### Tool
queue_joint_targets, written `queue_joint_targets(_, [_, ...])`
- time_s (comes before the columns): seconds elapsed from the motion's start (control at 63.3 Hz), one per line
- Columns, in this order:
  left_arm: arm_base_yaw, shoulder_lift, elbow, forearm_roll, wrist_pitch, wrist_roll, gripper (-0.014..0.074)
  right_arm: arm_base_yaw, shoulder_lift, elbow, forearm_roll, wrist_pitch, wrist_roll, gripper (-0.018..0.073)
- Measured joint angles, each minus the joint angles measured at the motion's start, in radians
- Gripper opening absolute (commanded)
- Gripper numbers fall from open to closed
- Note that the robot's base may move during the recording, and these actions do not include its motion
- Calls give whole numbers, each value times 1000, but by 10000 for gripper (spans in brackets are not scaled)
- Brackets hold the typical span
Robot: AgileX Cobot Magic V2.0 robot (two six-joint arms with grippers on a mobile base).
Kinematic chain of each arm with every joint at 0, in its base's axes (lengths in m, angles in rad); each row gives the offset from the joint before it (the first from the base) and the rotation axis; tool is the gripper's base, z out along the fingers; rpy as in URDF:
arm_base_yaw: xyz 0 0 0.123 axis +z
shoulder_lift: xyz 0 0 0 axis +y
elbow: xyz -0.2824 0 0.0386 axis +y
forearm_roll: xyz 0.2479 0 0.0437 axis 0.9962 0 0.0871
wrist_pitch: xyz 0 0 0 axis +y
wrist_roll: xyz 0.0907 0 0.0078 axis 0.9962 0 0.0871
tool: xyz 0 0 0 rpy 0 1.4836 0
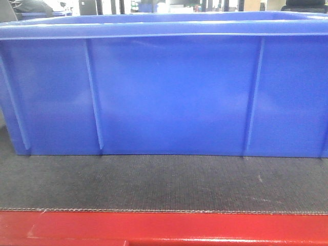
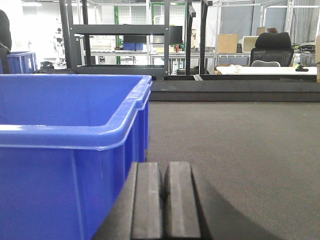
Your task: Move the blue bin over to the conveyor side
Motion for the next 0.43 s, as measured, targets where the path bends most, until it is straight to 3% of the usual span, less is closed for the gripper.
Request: queue_joint_targets(0.427, [0,0,0,0,0,0,-9,0,0,0,0,0,0,-69])
